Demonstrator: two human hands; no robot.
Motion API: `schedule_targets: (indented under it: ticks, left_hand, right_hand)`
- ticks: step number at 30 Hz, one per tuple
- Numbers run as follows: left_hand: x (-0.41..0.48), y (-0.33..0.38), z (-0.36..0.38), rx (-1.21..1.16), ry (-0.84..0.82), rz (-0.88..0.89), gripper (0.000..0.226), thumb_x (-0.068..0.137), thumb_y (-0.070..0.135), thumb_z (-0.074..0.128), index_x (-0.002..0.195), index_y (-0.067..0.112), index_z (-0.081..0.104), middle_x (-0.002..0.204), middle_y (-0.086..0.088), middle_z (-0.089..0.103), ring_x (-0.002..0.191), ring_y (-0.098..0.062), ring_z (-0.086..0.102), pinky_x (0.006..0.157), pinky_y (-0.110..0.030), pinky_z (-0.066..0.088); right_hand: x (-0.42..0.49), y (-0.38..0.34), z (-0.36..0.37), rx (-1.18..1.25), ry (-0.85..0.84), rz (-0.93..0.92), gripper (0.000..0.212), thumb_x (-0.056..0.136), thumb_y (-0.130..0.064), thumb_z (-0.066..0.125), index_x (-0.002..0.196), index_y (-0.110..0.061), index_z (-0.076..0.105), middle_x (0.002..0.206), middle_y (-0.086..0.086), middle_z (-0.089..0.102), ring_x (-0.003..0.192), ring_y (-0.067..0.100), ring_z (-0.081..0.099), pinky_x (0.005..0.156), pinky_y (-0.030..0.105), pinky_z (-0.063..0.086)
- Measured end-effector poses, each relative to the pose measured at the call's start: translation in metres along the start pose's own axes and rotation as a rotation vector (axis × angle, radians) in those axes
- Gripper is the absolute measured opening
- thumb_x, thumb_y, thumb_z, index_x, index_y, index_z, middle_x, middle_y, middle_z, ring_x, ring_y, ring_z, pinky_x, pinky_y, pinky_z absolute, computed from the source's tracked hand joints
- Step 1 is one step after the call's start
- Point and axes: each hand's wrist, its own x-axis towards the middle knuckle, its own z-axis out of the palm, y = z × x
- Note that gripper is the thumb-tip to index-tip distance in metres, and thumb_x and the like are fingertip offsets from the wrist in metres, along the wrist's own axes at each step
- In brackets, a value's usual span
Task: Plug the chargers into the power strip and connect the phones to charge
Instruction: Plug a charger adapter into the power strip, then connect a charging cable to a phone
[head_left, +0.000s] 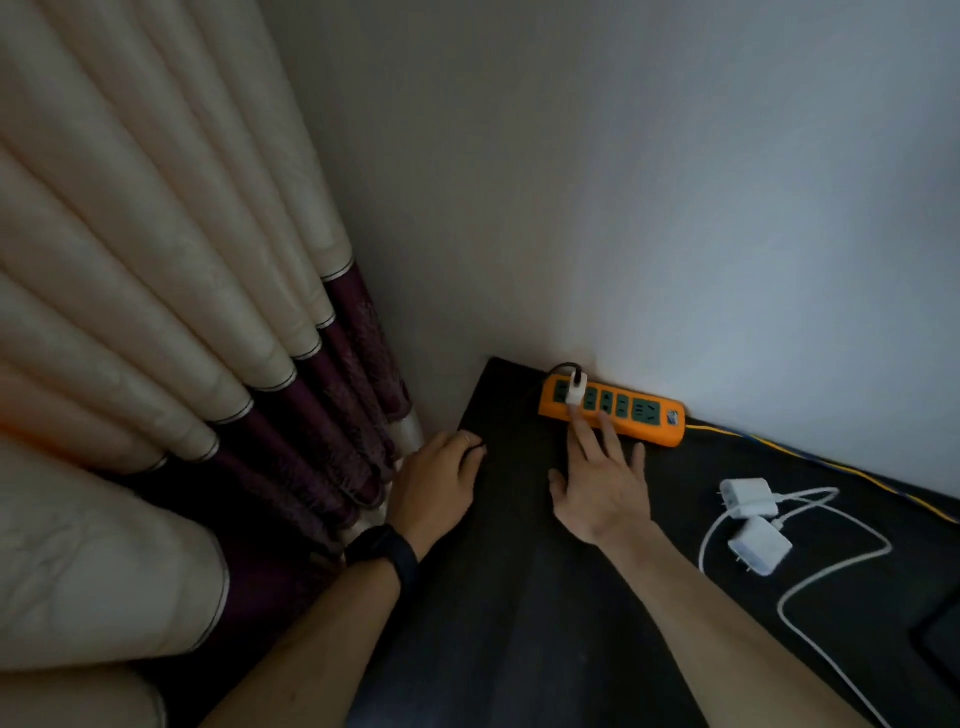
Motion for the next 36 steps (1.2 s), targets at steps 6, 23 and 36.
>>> schedule_targets:
  ticks: [6,23,36]
  left_hand:
    - [-0.073,0.005,-0.014,-0.228,-0.084,-0.162,0.025,0.100,0.036,0.051,0.113,0.025,0.069,0.093,0.008,0.072,0.083,-0.003,0.066,0.079,-0.034,0.057]
    - [-0.171,0.089,-0.105,-0.321,-0.071,-0.139,0.015,0.098,0.037,0.054,0.105,0.031,0.065,0.080,0.012,0.073,0.079,-0.002,0.069,0.080,-0.029,0.056]
    - [-0.284,0.071,-0.151,-0.126,-0.096,-0.109,0.023,0.099,0.032,0.053,0.096,0.017,0.069,0.078,0.007,0.072,0.077,-0.011,0.067,0.078,-0.031,0.052]
  right_hand:
    - [0.006,-0.006,-0.021,0.076,-0.147,0.051,0.079,0.093,-0.060,0.044,0.157,-0.018,0.024,0.163,-0.016,-0.024,0.151,0.018,-0.024,0.122,0.061,0.008]
    - [-0.166,-0.086,-0.108,1.030,-0.063,0.095,0.024,0.094,-0.041,0.064,0.090,-0.020,0.076,0.083,-0.001,0.075,0.068,0.006,0.068,0.058,0.023,0.053]
    - [-0.227,-0.061,-0.138,1.440,-0.215,0.298,0.047,0.097,-0.054,0.053,0.114,-0.014,0.070,0.108,0.000,0.074,0.096,0.018,0.070,0.074,0.030,0.052]
